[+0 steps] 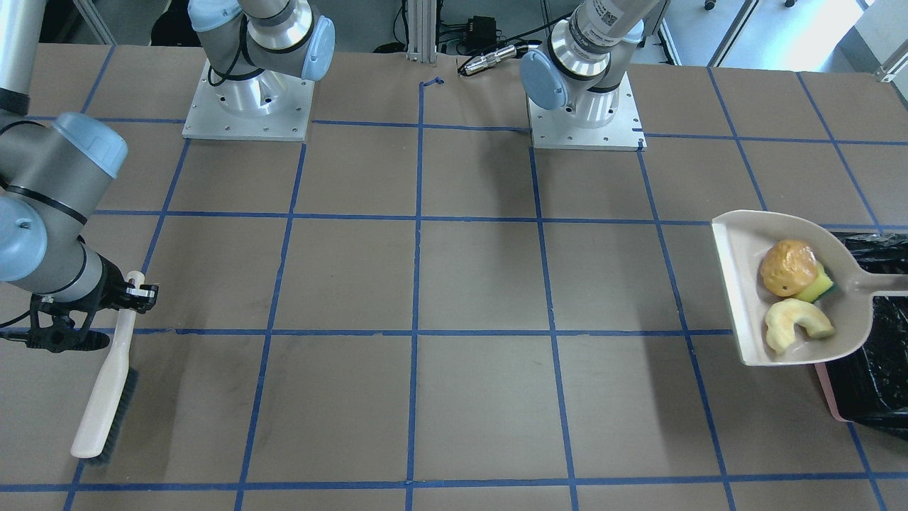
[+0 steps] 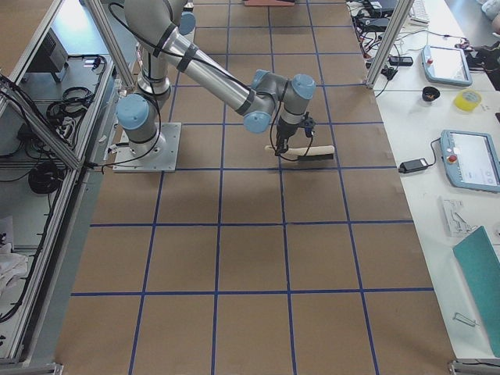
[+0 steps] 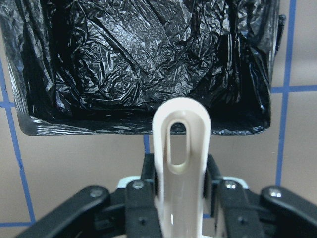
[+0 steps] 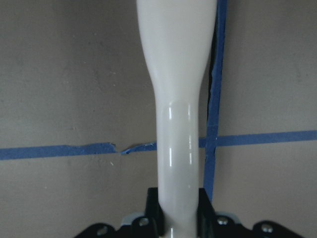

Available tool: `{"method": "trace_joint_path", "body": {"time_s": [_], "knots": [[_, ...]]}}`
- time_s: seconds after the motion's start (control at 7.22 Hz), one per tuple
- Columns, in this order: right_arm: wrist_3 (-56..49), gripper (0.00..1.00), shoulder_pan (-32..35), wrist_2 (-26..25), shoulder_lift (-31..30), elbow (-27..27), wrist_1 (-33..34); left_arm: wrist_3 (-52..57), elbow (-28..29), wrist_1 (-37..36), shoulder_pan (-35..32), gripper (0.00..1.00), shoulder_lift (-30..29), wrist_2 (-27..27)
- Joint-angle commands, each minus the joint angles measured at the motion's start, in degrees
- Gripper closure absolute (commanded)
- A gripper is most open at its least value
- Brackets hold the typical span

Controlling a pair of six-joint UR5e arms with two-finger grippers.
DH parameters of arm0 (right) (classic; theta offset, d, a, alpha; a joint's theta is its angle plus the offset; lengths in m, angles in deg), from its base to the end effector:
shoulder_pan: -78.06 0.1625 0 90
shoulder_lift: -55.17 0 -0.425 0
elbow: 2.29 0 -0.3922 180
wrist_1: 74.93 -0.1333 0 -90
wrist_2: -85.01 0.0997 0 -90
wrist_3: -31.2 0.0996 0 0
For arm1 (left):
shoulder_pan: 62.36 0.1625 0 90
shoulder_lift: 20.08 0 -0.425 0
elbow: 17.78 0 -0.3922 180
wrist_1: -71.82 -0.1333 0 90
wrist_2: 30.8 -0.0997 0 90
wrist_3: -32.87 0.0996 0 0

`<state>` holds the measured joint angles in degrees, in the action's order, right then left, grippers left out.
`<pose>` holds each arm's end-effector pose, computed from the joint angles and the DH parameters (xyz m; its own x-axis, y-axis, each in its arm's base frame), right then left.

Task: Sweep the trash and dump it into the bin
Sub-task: 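Tilt the dustpan over the bin with the left gripper to dump the trash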

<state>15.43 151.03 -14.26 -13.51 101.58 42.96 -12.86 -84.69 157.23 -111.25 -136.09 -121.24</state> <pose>-0.0523 -0.5712 0.2222 -0.9929 0.0016 0.1192 0.0215 0.9859 0.1657 0.3477 -0.6000 0.4278 -0.0552 -0.9984 0.0155 -0.9982 0.0548 -0.0258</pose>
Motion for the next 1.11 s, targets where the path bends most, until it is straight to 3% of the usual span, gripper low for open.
{"method": "trace_joint_path", "body": {"time_s": [0.0,0.28,0.69,0.83,0.97], "knots": [[-2.1,1.00,-0.2,0.1,1.0,0.2,1.8,2.0,14.3,3.1,2.1,1.00,-7.4,0.2],[-2.2,1.00,-0.5,0.0,0.7,0.2,1.8,4.2,20.0,3.5,5.9,1.00,-11.9,1.5],[-1.5,1.00,-0.4,0.0,0.5,0.1,1.8,13.1,21.1,-1.6,9.5,1.00,-14.5,1.2],[-1.7,0.89,-0.5,0.0,0.6,0.1,1.8,15.5,20.6,-3.4,10.5,1.00,-14.5,-0.4],[-1.6,0.86,-0.5,0.0,0.6,0.0,1.7,18.8,20.1,-3.7,11.2,1.00,-14.9,-3.0]]}}
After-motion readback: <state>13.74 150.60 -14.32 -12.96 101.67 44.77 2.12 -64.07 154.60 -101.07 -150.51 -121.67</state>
